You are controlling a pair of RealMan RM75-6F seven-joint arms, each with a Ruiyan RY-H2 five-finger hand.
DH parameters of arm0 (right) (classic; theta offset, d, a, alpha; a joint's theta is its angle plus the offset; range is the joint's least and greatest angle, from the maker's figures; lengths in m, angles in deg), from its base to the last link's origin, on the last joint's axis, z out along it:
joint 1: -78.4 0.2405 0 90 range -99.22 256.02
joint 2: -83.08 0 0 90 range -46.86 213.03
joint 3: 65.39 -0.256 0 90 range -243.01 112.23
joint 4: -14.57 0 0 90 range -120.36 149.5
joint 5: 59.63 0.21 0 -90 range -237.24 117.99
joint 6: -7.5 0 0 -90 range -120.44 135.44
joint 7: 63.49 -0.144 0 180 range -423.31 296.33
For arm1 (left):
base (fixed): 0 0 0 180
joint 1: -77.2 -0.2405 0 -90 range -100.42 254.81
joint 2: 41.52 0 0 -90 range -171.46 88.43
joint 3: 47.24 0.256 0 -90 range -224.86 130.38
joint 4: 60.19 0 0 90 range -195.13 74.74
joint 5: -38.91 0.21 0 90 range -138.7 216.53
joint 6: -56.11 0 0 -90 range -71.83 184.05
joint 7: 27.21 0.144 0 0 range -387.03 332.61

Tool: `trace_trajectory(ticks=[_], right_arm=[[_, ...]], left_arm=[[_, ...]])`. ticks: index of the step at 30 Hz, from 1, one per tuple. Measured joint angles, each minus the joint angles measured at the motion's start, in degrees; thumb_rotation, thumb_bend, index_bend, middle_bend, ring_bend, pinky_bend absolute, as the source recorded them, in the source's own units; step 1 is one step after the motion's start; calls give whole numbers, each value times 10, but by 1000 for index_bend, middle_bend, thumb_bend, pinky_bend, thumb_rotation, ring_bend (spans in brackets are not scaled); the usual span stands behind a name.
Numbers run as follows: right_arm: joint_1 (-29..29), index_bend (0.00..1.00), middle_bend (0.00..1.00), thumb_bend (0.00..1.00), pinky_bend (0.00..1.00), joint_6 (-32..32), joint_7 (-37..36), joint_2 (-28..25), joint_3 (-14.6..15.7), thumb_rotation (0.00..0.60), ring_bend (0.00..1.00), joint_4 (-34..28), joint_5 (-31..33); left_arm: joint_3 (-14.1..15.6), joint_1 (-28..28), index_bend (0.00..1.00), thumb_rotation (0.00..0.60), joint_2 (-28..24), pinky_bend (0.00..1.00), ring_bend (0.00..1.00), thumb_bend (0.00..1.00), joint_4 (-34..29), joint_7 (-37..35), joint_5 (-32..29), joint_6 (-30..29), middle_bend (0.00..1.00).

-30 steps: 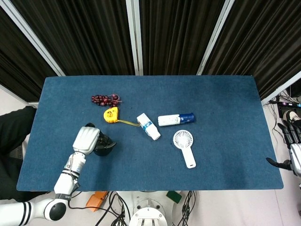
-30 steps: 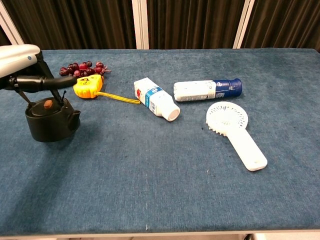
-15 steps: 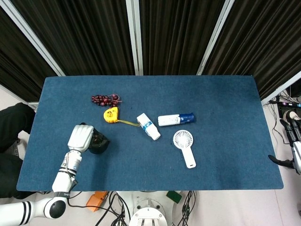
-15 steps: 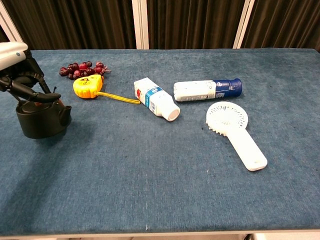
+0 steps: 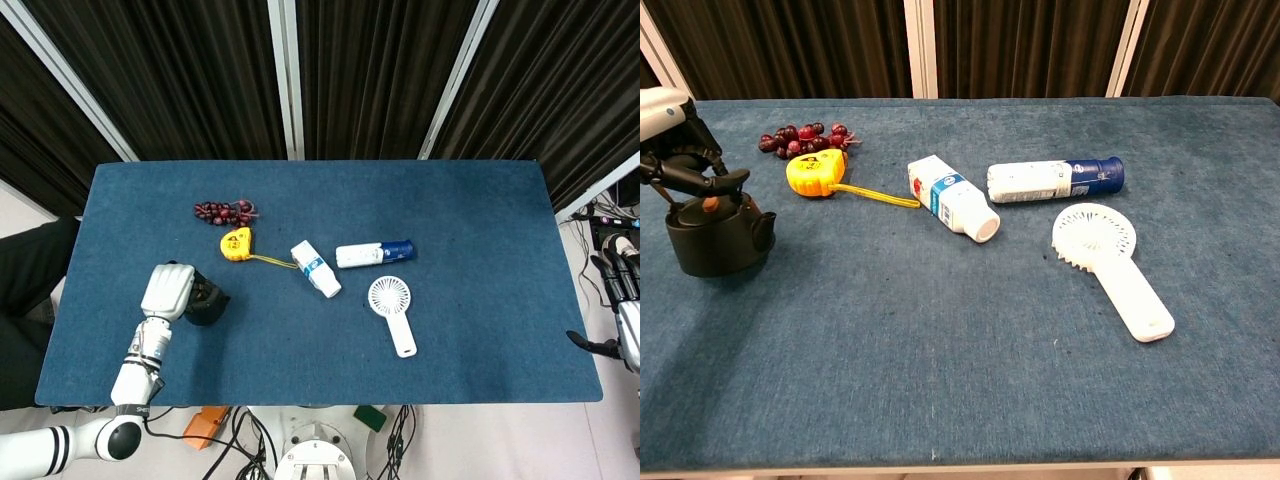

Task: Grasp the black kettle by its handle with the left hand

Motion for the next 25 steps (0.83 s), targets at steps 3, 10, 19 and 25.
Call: trace_trajectory(ticks=[3, 10, 19, 25], right_arm=[[0, 0, 29, 0, 0, 1, 2, 0, 0, 600, 0, -2, -1], [-2, 0, 29, 0, 0, 3, 4, 0, 1, 600, 0, -3, -1], [-2, 0, 29, 0, 0, 1, 1, 2, 2, 600, 0, 0, 0], [-4, 0, 29, 0, 0, 3, -1, 2, 2, 600, 0, 1, 1]], left_arm=[[2, -1, 1000, 468, 0, 461, 998, 397, 2, 0, 6, -2, 1000], [11, -1, 1000, 506, -2, 461, 997, 398, 10, 39, 25, -17, 1000], [14, -4, 1000, 507, -3, 461, 998, 397, 6, 76, 37, -37, 1000], [10, -5, 1000, 506, 0, 461, 997, 395, 2, 83, 41, -41, 1000]])
